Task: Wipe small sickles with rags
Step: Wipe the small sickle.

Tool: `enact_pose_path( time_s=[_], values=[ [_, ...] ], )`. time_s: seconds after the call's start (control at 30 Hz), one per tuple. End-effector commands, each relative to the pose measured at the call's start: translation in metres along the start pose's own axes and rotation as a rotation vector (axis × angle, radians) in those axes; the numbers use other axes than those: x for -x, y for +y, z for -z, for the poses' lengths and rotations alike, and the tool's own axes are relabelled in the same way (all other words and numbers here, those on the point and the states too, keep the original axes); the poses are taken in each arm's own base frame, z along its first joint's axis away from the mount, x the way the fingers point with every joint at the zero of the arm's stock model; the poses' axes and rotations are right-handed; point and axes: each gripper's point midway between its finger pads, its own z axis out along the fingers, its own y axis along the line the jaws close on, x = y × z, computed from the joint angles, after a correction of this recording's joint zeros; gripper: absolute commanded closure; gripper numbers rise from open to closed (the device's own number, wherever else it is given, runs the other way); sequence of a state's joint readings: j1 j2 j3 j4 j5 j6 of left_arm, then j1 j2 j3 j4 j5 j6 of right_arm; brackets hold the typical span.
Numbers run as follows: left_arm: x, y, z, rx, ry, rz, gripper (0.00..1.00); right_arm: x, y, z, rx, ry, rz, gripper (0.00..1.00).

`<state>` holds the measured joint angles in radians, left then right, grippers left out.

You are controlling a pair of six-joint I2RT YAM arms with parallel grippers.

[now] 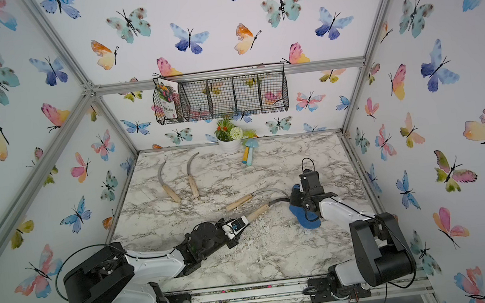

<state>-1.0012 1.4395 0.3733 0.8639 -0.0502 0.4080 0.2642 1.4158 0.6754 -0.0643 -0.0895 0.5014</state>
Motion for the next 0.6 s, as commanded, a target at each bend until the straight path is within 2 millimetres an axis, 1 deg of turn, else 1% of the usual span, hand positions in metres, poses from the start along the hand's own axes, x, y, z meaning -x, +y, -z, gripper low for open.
enact_pose_path(
  time_s=[0.0, 0.07, 0.17, 0.23, 0.3, 0.37, 0.43, 0.5, 0.57],
  values=[
    [0.019, 0.005, 0.004, 0.014, -0.070, -0.006, 1.00, 0.010, 0.052, 0.007, 0.161, -0.023, 0.087, 0.98],
    [0.019, 0.006, 0.005, 0.020, -0.072, -0.006, 1.00, 0.004, 0.076, 0.011, 0.221, -0.017, 0.125, 0.98],
    [0.019, 0.007, 0.006, 0.026, -0.074, -0.005, 1.00, -0.008, 0.106, 0.019, 0.284, -0.009, 0.182, 0.98],
    [0.019, 0.007, 0.006, 0.023, -0.075, -0.005, 1.00, -0.014, 0.119, 0.025, 0.306, -0.010, 0.208, 0.98],
    [0.019, 0.006, 0.005, 0.022, -0.074, -0.006, 1.00, -0.019, 0.128, 0.032, 0.329, -0.013, 0.225, 0.98],
    [0.018, 0.007, 0.005, 0.023, -0.073, -0.005, 1.00, -0.022, 0.132, 0.038, 0.365, -0.019, 0.229, 0.98],
    [0.018, 0.007, 0.005, 0.025, -0.072, -0.005, 1.00, -0.025, 0.131, 0.042, 0.380, -0.031, 0.231, 0.98],
    [0.018, 0.007, 0.006, 0.024, -0.074, -0.004, 1.00, -0.024, 0.120, 0.039, 0.338, -0.055, 0.217, 0.98],
    [0.019, 0.007, 0.006, 0.027, -0.076, -0.003, 1.00, -0.020, 0.098, 0.032, 0.265, -0.077, 0.181, 0.98]
  ],
)
